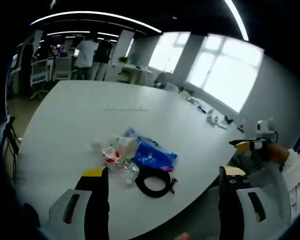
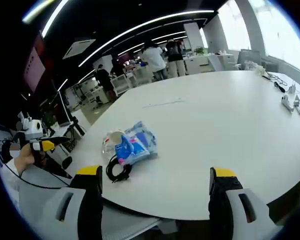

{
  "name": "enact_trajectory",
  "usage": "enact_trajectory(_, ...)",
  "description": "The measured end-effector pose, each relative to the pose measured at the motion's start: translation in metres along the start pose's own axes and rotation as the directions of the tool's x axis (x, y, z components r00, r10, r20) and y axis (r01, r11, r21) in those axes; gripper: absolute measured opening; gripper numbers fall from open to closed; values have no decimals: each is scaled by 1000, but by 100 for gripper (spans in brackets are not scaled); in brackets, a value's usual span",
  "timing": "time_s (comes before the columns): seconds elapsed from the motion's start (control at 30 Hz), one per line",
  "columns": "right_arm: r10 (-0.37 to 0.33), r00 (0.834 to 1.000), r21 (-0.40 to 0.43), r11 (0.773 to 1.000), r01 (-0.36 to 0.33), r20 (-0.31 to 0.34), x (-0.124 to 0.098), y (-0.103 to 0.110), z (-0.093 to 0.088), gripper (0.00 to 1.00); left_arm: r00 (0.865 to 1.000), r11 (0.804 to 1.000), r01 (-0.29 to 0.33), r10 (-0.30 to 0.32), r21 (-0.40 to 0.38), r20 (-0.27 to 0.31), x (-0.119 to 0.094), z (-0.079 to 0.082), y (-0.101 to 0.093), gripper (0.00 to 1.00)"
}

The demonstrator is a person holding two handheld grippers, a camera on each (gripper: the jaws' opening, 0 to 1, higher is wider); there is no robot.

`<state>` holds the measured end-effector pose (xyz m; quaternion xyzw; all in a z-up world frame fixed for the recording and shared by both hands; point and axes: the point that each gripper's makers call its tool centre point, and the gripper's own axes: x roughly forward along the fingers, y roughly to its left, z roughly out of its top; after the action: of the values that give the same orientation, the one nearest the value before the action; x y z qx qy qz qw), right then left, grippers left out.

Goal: Arrange the tabletop items into an orderly group along one side of the table until the central work area is clear of visible clutter.

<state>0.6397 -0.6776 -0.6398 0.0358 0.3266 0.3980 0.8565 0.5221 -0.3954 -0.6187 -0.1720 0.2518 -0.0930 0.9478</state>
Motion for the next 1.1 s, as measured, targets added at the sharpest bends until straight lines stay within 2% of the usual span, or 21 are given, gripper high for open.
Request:
enact_trajectory(0.47, -12, 1000, 3, 1000, 12, -2, -2, -3, -4, 86, 1000, 1000, -2, 2, 3, -11, 0, -2, 0, 89)
enact_trajectory(1.1, 18, 996, -73, 997, -24, -88, 10, 16, -5, 86, 999, 999, -35, 35, -12, 19, -5, 4, 12, 89)
